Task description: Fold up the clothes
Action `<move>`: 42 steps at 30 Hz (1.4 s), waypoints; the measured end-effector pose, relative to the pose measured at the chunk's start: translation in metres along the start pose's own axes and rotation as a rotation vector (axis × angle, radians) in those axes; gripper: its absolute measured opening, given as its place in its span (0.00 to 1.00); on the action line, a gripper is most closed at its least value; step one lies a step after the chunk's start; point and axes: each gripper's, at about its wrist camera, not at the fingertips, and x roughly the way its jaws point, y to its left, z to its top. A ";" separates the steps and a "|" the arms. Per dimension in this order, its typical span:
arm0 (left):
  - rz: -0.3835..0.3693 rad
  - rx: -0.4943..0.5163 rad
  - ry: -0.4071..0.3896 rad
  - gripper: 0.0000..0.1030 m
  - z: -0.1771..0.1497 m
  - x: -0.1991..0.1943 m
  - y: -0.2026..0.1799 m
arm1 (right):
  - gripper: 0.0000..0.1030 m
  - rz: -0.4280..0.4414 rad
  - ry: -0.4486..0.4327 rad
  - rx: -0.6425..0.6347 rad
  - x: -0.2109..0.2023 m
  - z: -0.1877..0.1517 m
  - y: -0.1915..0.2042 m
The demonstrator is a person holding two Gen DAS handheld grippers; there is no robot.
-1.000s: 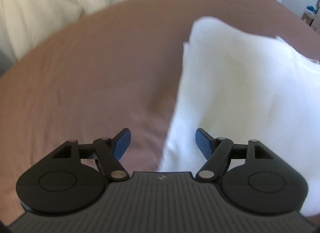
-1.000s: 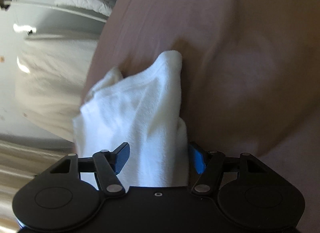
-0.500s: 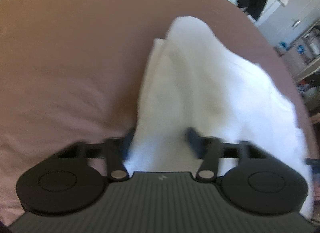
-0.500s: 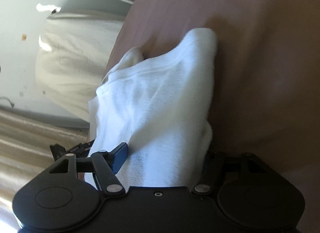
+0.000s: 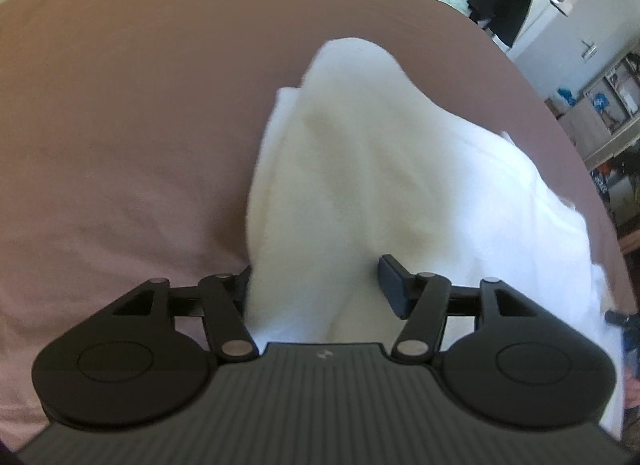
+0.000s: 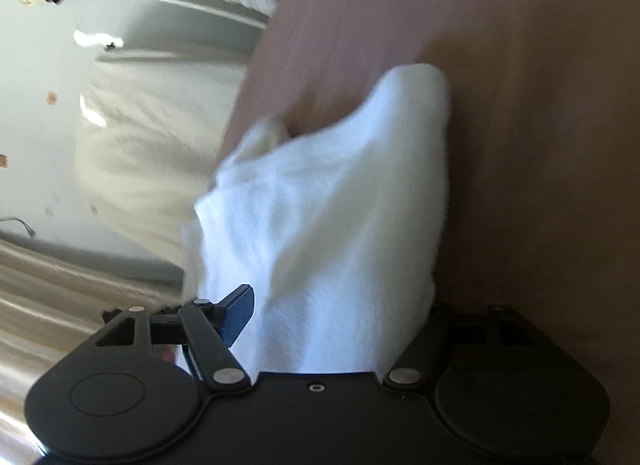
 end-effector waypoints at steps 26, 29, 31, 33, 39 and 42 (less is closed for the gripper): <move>0.073 0.060 0.044 0.32 -0.021 -0.002 -0.043 | 0.48 -0.161 -0.088 -0.104 -0.033 0.020 0.030; -0.051 -0.118 0.061 0.38 -0.013 0.004 -0.012 | 0.69 -0.126 -0.061 0.000 -0.032 0.023 0.007; -0.111 -0.205 0.071 0.37 -0.013 0.005 0.001 | 0.70 -0.086 -0.020 0.006 -0.028 0.018 0.001; -0.105 -0.219 0.071 0.27 -0.014 0.007 0.000 | 0.68 -0.048 0.013 -0.037 -0.020 0.012 0.003; 0.066 -0.013 -0.007 0.17 -0.010 -0.021 -0.055 | 0.32 -0.094 -0.053 -0.245 -0.026 0.001 0.044; 0.107 0.020 -0.055 0.17 -0.008 -0.043 -0.069 | 0.30 -0.101 -0.102 -0.298 -0.037 0.000 0.068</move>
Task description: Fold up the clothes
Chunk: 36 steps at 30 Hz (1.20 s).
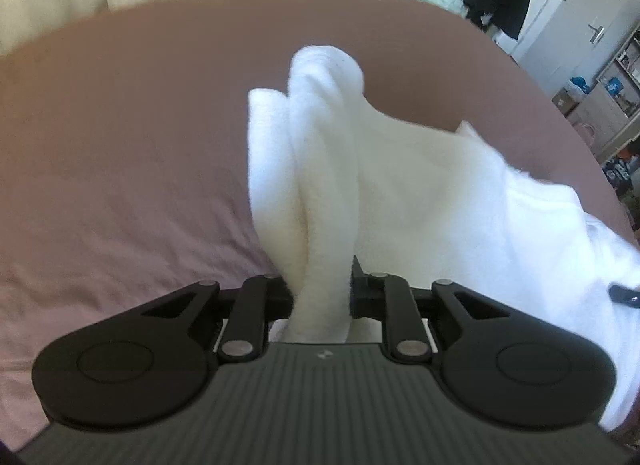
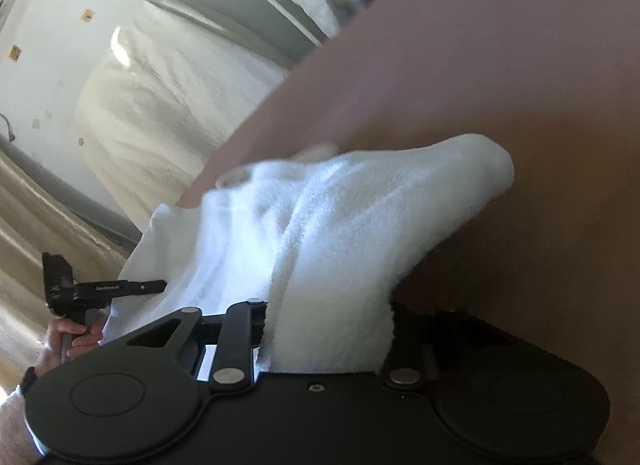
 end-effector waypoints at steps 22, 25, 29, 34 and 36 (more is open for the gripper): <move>0.131 0.015 -0.358 0.17 -0.017 -0.228 0.060 | 0.28 -0.035 -0.049 -0.458 -0.025 0.051 0.250; 0.184 0.017 -0.375 0.17 -0.022 -0.255 0.090 | 0.28 -0.003 -0.030 -0.504 0.004 0.056 0.286; 0.249 -0.012 -0.359 0.17 -0.020 -0.275 0.135 | 0.28 0.033 -0.006 -0.568 0.048 0.051 0.331; 0.329 -0.098 -0.370 0.17 -0.024 -0.292 0.203 | 0.27 0.061 0.030 -0.610 0.111 0.047 0.392; 0.362 -0.134 -0.391 0.17 -0.027 -0.298 0.228 | 0.27 0.076 0.040 -0.645 0.136 0.050 0.417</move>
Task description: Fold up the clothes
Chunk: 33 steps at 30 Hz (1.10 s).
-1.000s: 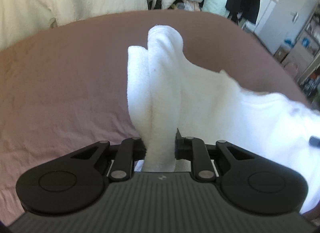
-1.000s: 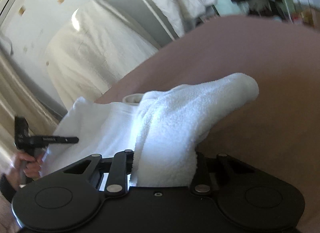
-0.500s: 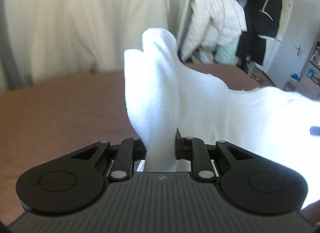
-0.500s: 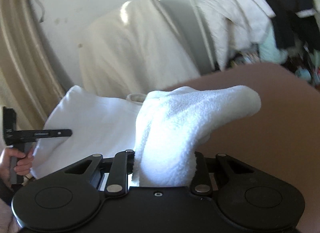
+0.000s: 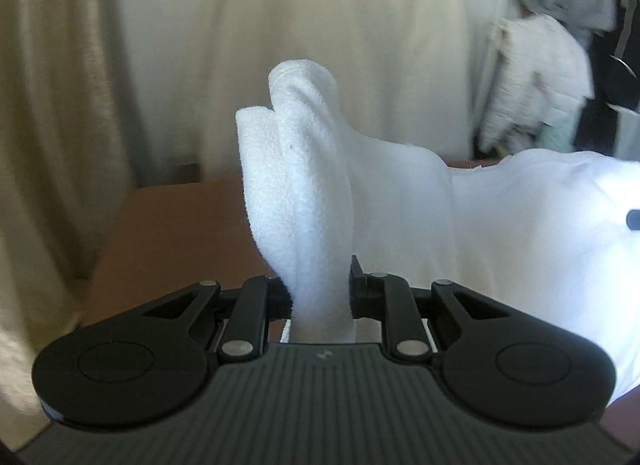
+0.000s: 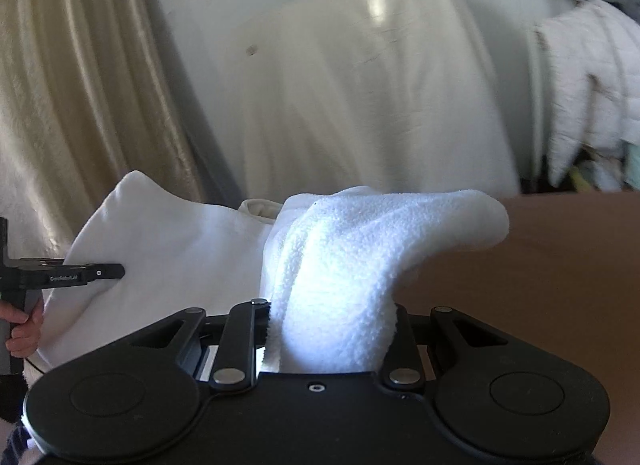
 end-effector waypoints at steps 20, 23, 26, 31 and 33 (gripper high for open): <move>0.324 -0.475 0.136 0.57 -0.132 0.097 0.167 | 0.68 -0.138 0.123 0.244 0.142 -0.080 -0.061; 0.329 -0.471 0.178 0.65 -0.142 0.086 0.160 | 0.68 -0.052 0.159 0.337 0.134 -0.108 -0.086; 0.309 -0.538 0.206 0.65 -0.155 0.087 0.161 | 0.68 0.003 0.171 0.417 0.131 -0.121 -0.095; 0.231 -0.657 0.116 0.56 -0.167 0.102 0.174 | 0.37 0.055 0.124 0.634 0.154 -0.158 -0.098; 0.268 -0.579 0.111 0.40 -0.168 0.105 0.169 | 0.13 0.042 0.078 0.626 0.160 -0.156 -0.085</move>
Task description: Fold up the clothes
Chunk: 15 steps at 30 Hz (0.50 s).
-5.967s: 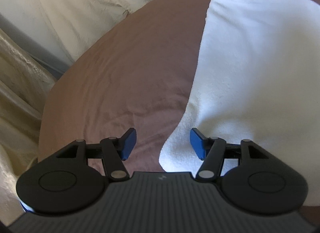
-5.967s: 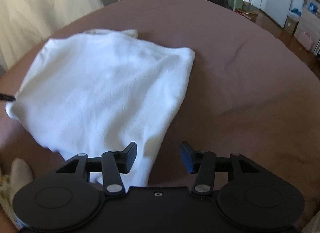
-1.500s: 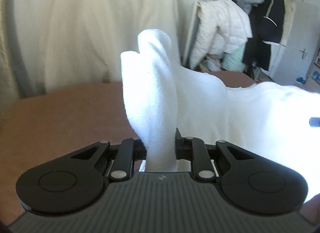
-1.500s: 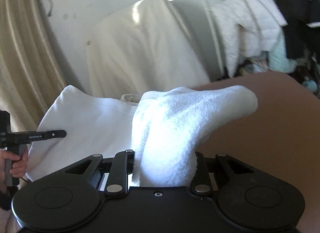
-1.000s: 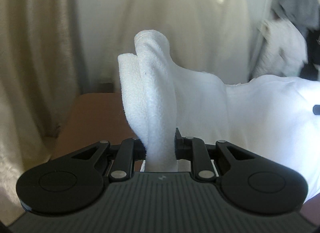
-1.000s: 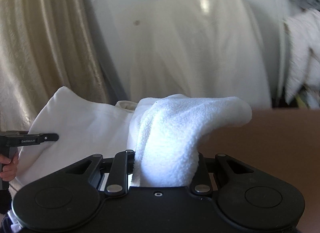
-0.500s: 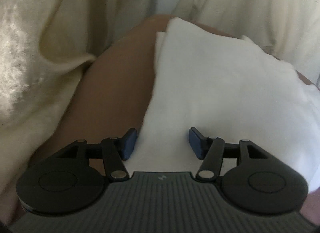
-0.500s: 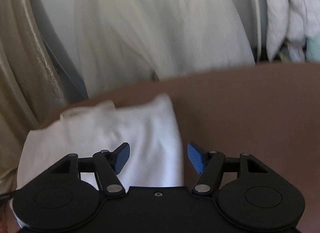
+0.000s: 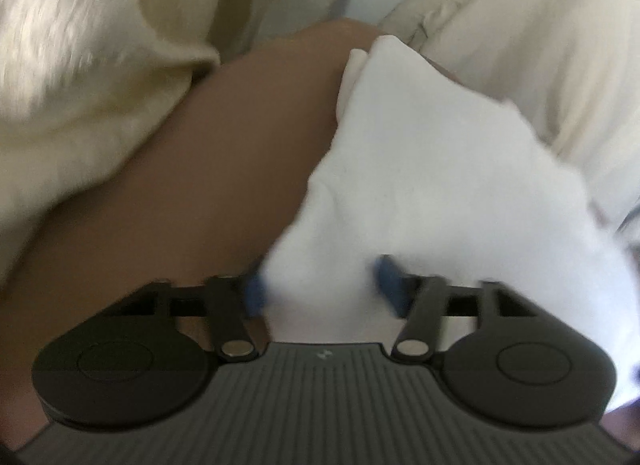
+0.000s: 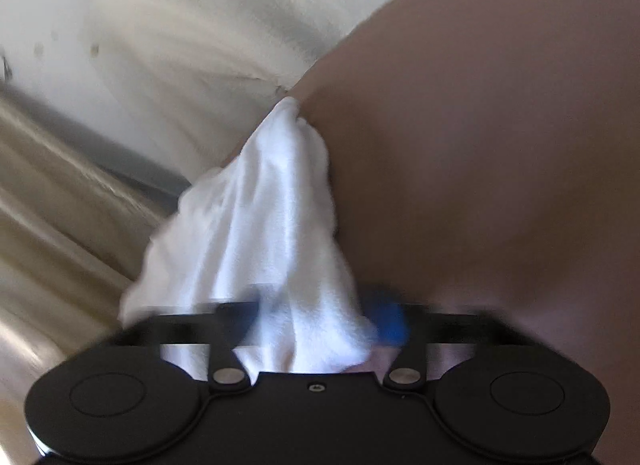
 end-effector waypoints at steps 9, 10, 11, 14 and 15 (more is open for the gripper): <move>0.177 0.245 -0.051 0.17 -0.011 -0.005 -0.040 | 0.10 -0.303 -0.082 -0.486 -0.023 -0.021 0.045; 0.184 0.246 -0.050 0.17 -0.012 -0.006 -0.040 | 0.13 -0.347 -0.059 -0.519 -0.016 -0.026 0.043; 0.183 0.241 -0.046 0.18 -0.012 -0.006 -0.039 | 0.13 -0.399 -0.069 -0.565 -0.013 -0.032 0.046; 0.189 0.212 -0.039 0.32 -0.010 -0.005 -0.034 | 0.37 -0.496 -0.098 -0.595 -0.017 -0.044 0.055; 0.191 0.200 -0.026 0.33 -0.008 -0.005 -0.033 | 0.37 -0.493 -0.092 -0.556 -0.026 -0.046 0.059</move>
